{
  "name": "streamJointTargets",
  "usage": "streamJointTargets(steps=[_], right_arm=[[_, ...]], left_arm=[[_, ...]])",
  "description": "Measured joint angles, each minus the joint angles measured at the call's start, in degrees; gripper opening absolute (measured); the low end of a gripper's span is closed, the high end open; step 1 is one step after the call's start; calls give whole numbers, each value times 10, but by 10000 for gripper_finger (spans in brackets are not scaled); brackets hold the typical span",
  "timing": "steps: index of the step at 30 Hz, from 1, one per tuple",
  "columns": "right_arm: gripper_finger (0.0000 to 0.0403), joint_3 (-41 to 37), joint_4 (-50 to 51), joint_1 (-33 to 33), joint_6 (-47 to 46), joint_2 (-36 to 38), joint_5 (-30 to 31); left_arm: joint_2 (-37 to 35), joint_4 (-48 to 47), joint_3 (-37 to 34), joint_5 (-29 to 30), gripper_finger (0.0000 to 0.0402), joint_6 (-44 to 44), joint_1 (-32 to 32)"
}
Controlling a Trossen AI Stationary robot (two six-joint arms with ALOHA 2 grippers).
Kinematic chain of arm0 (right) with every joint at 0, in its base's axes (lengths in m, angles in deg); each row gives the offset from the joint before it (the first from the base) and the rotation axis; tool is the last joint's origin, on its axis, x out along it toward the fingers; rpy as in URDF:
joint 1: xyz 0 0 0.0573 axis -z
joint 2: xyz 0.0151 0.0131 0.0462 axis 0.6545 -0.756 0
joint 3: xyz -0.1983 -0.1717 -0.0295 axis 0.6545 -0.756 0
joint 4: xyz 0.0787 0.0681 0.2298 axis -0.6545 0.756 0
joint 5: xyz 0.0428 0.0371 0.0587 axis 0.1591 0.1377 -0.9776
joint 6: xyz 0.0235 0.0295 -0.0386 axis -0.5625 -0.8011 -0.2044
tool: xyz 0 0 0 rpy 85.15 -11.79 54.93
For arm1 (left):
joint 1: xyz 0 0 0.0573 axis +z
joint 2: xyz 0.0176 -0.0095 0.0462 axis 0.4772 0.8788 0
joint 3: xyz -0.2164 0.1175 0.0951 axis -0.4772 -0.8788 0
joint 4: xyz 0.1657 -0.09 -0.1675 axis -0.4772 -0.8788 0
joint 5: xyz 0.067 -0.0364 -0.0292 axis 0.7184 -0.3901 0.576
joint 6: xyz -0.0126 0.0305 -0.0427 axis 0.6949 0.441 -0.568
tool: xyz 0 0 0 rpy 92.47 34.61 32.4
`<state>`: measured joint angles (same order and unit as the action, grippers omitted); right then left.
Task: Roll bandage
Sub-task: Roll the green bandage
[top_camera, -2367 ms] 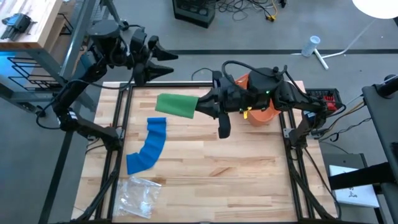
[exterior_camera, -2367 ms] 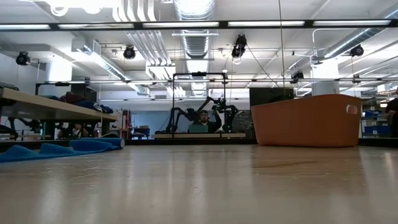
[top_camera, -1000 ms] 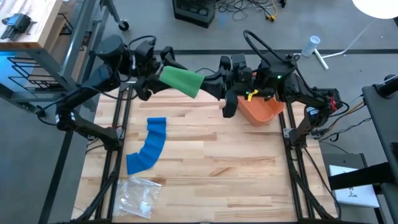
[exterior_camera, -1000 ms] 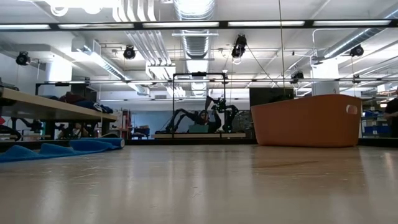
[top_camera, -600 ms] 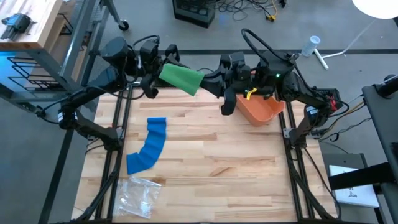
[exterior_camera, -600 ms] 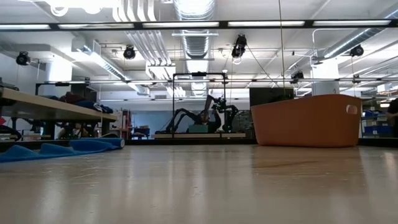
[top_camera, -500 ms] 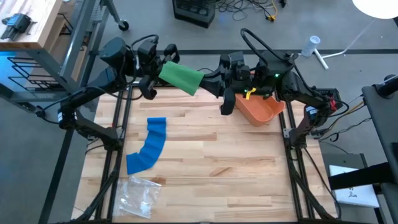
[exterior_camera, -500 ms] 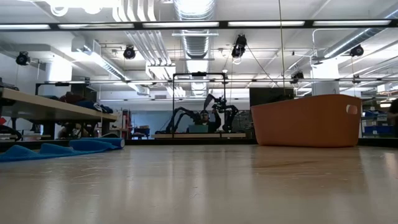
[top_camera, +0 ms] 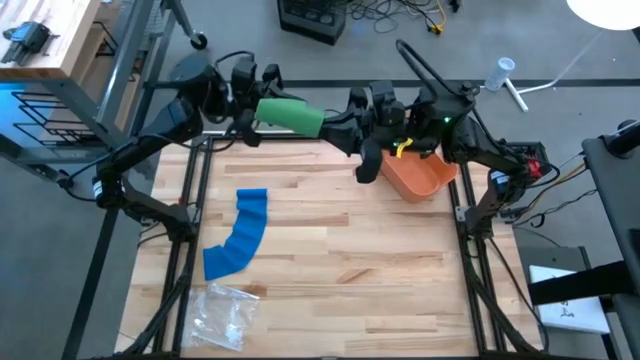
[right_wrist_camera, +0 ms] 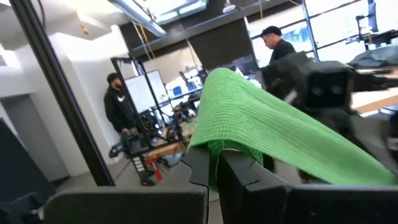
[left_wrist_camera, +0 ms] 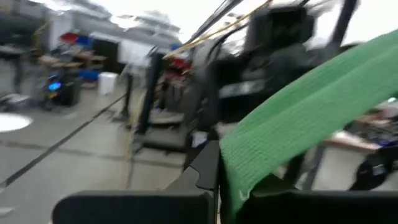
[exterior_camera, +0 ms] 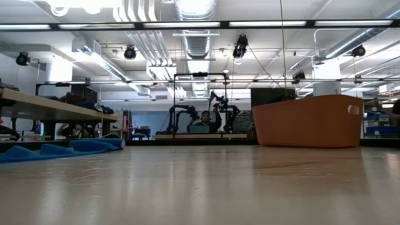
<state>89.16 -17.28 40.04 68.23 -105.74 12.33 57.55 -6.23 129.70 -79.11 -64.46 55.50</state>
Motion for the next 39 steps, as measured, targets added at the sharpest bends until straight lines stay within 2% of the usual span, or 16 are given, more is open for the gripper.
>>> streamJointTargets(steps=[5, 10, 16, 21, 27, 34, 39], right_arm=[[3, 0, -5, 0, -14, 0, -4], [3, 0, 0, 0, -27, 0, -6], [3, 0, 50, 0, -40, 0, -8], [3, 0, 71, 0, -43, -2, -29], [3, 0, 78, 0, -41, -26, -37], [3, 0, 102, 0, -13, -51, -43], [3, 0, 100, 0, 39, -75, -44]], left_arm=[[0, -47, 0, 13, 0, 21, 5], [0, -46, 0, 13, 0, 22, 6], [-11, -51, 30, 16, 0, 44, 39], [-8, -59, 93, 17, 0, 93, 70], [24, -73, 185, 20, 0, 99, 81], [57, -125, 289, -14, 0, 107, 81], [81, -154, 349, -66, 0, 80, 79]])
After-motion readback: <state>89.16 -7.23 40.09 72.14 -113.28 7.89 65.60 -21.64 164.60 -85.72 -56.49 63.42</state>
